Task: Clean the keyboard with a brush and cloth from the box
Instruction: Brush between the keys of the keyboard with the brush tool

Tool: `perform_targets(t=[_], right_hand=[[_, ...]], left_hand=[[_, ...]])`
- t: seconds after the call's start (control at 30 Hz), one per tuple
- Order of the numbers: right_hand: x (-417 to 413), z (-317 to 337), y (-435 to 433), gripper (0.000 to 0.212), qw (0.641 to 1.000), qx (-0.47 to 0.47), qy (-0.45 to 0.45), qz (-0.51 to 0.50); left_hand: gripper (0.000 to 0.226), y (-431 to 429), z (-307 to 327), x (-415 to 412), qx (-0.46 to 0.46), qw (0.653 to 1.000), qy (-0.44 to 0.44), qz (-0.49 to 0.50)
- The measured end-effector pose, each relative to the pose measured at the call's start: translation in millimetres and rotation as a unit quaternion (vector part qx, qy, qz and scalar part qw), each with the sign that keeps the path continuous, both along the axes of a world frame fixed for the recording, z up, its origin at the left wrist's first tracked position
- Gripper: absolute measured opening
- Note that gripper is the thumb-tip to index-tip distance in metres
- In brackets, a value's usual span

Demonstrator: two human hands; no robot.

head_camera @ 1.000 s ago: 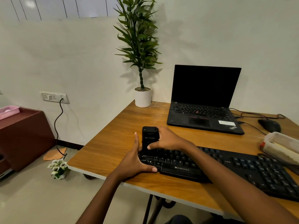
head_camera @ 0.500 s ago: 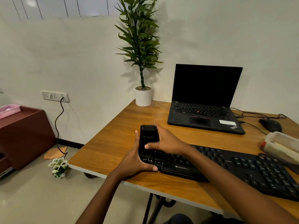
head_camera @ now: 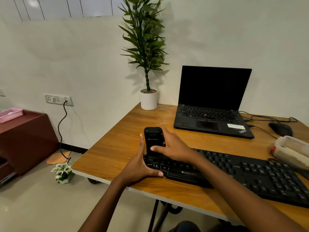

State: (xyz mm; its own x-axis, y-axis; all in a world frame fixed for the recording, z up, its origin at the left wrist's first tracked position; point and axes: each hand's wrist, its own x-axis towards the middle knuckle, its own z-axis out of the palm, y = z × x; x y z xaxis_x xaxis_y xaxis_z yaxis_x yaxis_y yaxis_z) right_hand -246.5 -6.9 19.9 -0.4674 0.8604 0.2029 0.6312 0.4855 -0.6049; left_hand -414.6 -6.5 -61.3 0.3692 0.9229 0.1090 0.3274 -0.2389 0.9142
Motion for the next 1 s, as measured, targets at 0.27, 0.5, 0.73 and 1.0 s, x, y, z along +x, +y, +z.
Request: perform_targets(t=[0.27, 0.5, 0.73, 1.0], right_hand=[[-2.0, -1.2, 1.9, 0.058, 1.0, 0.016, -0.016, -0.011], [4.4, 0.6, 5.5, 0.06, 0.999, 0.01, -0.043, -0.029], [0.5, -15.8, 1.3, 0.061, 0.999, -0.001, 0.018, -0.035], [-5.2, -20.1, 2.6, 0.059, 0.998, 0.02, 0.042, -0.04]], left_hand=[[0.143, 1.6, -1.1, -0.3, -0.008, 1.0, -0.011, -0.003], [0.144, 0.8, -0.4, -1.3, -0.021, 0.999, -0.023, -0.012], [0.145, 0.6, 1.6, -1.5, -0.024, 1.0, -0.019, -0.008], [0.145, 0.9, 1.0, -2.7, -0.025, 0.999, -0.023, -0.011]])
